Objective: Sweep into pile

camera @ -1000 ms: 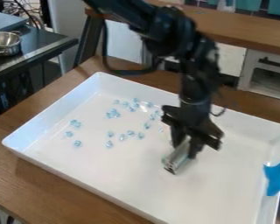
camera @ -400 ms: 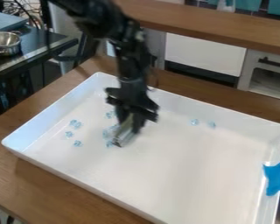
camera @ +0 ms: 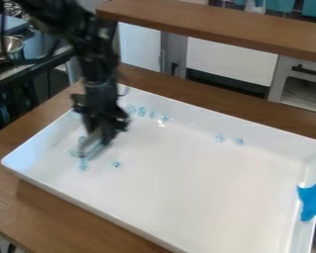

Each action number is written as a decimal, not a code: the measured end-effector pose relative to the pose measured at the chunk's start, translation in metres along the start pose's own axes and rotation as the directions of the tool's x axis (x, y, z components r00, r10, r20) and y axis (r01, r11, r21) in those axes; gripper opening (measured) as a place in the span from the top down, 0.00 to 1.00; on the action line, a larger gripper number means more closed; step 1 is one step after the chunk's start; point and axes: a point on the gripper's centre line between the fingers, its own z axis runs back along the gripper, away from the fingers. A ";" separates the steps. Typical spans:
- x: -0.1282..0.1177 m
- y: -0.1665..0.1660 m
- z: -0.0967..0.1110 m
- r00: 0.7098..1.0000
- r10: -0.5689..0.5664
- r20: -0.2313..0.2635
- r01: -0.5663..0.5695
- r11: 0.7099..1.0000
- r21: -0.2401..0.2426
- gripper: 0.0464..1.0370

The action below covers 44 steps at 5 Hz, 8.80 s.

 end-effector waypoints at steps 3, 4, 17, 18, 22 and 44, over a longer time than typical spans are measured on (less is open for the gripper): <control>0.000 -0.039 0.044 0.988 -0.043 0.147 0.070 0.979 -0.190 0.67; -0.002 -0.082 0.066 0.981 -0.095 0.172 0.135 0.961 -0.242 0.67; -0.012 -0.136 0.067 0.966 -0.158 0.203 0.204 0.952 -0.229 0.67; 0.003 -0.190 0.079 0.954 -0.187 0.236 0.242 0.942 -0.231 0.67; 0.033 -0.244 0.044 0.952 -0.221 0.213 0.252 0.958 -0.135 0.67; 0.030 -0.018 0.046 0.956 0.189 0.226 -0.136 0.964 -0.230 0.67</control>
